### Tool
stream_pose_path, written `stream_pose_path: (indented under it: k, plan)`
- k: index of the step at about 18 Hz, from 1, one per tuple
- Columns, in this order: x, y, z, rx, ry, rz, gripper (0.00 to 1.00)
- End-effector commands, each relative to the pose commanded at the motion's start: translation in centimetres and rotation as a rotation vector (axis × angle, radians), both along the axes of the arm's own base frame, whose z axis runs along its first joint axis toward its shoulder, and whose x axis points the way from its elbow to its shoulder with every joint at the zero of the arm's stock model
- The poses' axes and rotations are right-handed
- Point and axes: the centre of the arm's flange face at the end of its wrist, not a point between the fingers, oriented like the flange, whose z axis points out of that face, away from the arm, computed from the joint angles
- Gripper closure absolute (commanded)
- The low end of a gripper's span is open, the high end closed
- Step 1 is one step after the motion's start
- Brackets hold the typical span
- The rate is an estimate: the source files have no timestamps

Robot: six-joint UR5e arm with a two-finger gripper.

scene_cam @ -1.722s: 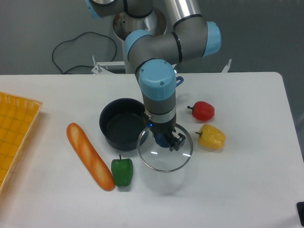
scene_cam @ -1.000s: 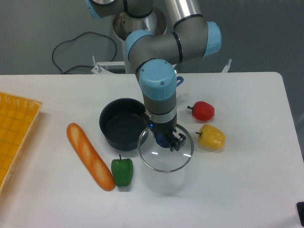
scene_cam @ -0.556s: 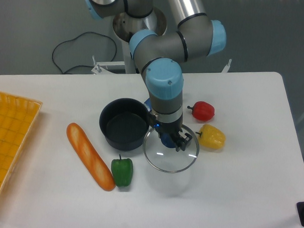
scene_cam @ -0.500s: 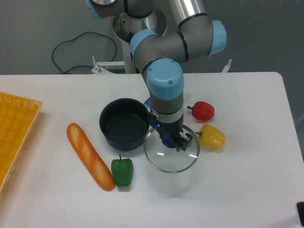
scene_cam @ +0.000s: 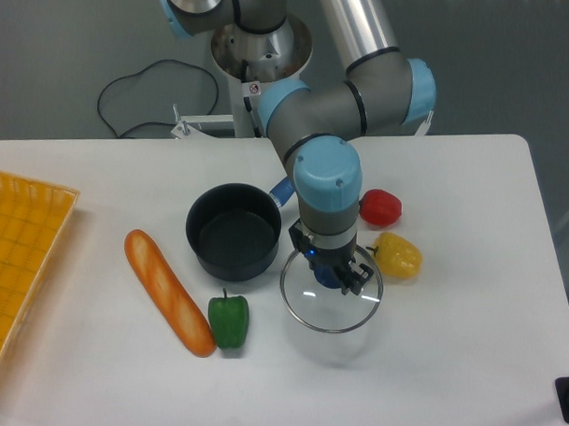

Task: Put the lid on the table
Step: 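Move the held glass lid away from the pot toward the yellow pepper, then lower the glass lid flat onto the table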

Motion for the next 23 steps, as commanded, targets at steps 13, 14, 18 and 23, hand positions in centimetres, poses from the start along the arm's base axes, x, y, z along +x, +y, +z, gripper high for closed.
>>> stream_pose_path:
  k: [13,14,18,23]
  plan:
    - [-0.2,0.8,-4.0,-0.018,-0.023,-0.002,0.44]
    - [-0.3,0.9,-4.1,-0.019,-0.024,0.0,0.44]
    - [-0.4,1.0,-5.4,-0.03,-0.038,-0.003,0.44]
    - [-0.3,1.2,-6.0,-0.033,-0.046,-0.006,0.44]
